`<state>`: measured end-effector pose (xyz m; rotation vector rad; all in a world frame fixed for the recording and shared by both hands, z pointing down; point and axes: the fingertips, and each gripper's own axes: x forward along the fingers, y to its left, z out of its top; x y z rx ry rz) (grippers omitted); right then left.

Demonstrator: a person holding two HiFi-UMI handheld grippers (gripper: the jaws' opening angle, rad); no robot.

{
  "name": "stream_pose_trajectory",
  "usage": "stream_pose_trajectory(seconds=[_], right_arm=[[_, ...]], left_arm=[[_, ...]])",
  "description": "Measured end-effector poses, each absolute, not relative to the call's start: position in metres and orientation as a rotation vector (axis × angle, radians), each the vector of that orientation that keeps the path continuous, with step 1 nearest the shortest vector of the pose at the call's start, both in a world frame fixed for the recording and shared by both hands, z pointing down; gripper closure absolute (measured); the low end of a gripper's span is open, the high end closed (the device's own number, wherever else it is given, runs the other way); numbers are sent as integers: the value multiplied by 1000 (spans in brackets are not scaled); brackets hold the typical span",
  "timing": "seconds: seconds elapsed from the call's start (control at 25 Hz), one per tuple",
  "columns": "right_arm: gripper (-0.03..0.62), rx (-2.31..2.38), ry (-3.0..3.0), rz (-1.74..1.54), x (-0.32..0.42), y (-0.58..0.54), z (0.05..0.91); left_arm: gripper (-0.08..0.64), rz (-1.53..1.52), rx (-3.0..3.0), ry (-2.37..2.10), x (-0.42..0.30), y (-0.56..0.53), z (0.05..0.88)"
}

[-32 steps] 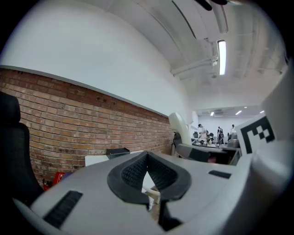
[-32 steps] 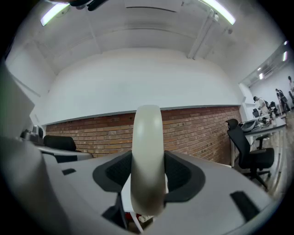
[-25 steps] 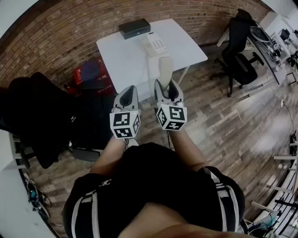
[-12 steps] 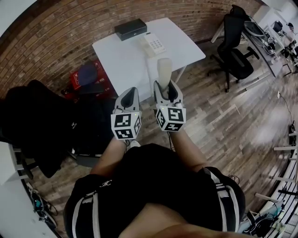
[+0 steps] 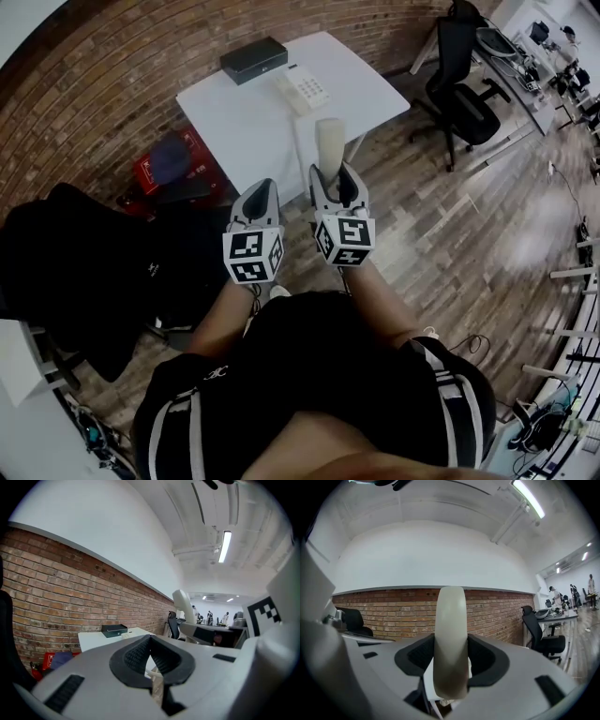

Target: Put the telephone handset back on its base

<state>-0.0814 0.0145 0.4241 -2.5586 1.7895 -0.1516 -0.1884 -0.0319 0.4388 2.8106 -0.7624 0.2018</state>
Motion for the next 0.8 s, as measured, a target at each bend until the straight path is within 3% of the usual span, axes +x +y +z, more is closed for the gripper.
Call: stream_pose_trajectory(seconds=[0.8], right_arm=[[396, -2562, 1778, -137, -89, -21, 414]], left_arm=[[558, 165, 2812, -739, -201, -63, 438]])
